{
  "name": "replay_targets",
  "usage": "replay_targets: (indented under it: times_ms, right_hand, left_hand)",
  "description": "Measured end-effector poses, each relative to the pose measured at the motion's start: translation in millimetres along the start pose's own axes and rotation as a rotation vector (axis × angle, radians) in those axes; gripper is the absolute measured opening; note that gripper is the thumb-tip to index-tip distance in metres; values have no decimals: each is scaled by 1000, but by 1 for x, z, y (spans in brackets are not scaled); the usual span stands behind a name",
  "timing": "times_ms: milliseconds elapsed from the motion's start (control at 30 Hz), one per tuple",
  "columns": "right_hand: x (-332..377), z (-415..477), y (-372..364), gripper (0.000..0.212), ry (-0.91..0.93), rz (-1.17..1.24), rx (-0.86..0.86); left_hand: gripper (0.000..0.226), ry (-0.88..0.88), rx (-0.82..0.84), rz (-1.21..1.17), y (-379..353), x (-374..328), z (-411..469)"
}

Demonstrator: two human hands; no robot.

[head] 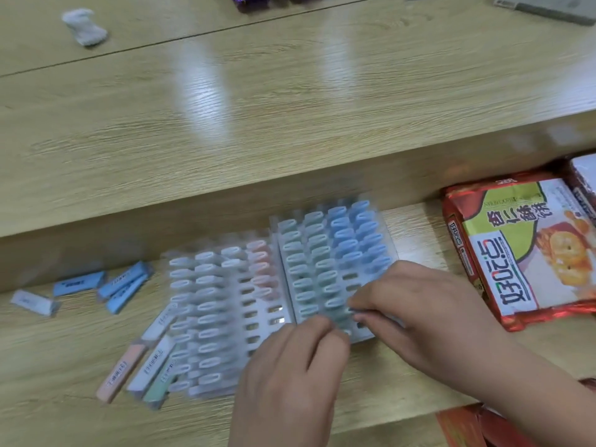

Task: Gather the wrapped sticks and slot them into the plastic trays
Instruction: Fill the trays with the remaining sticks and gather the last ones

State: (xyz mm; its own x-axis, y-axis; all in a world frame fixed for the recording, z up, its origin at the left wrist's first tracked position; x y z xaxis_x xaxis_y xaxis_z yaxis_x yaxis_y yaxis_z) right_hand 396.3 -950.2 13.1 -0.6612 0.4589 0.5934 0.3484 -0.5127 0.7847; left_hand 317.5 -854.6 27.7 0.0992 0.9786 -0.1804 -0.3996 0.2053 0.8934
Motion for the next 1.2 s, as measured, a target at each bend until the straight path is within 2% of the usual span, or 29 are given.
replay_targets:
  times_ms: [133, 333, 433, 600, 733, 833, 900, 1000, 1067, 1200]
  right_hand:
    - [13, 1, -6, 9, 141, -99, -7]
    - [21, -17, -13, 38, 299, -298, 7]
    - [24, -22, -15, 43, 300, -385, -9]
    - [48, 3, -11, 36, 217, -266, -124]
    - [95, 55, -40, 28, 242, -87, -127]
    - [135, 100, -81, 25, 251, -4, -64]
    - [155, 128, -114, 27, 241, -3, 8]
    - [176, 164, -167, 35, 240, -137, 156]
    - [174, 183, -197, 38, 191, -259, 238]
    - [162, 203, -225, 21, 88, -504, 320]
  left_hand:
    - [26, -98, 29, 109, -2, -17, 5]
    - [12, -56, 82, 91, -10, -10, 2]
    - [17, -3, 98, 60, -6, 4, -3]
    - [28, 126, -56, -118, 27, 62, -23]
    - [22, 396, -121, -231, 57, 154, -52]
    - [24, 631, -59, -169, 66, 229, -85]
    - [24, 702, -4, -59, 70, 272, -101]
    - [31, 689, 94, 107, 66, 317, -105]
    - [31, 655, 135, 104, 54, 333, -97]
    - [28, 578, 175, 13, 22, 340, -73]
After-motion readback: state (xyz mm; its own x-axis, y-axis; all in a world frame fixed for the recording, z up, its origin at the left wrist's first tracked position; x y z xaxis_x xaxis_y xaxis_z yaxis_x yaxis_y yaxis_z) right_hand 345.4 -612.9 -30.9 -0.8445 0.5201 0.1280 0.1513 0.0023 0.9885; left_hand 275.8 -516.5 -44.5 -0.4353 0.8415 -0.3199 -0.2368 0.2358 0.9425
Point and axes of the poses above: each hand's wrist, its own z-axis towards the middle knuckle, its own y-axis out of the back of the hand, x = y × z, the point moved 10 cm from there along z, towards the middle knuckle, and after that the axes turned 9 degrees about z, right-handed, at the moved point
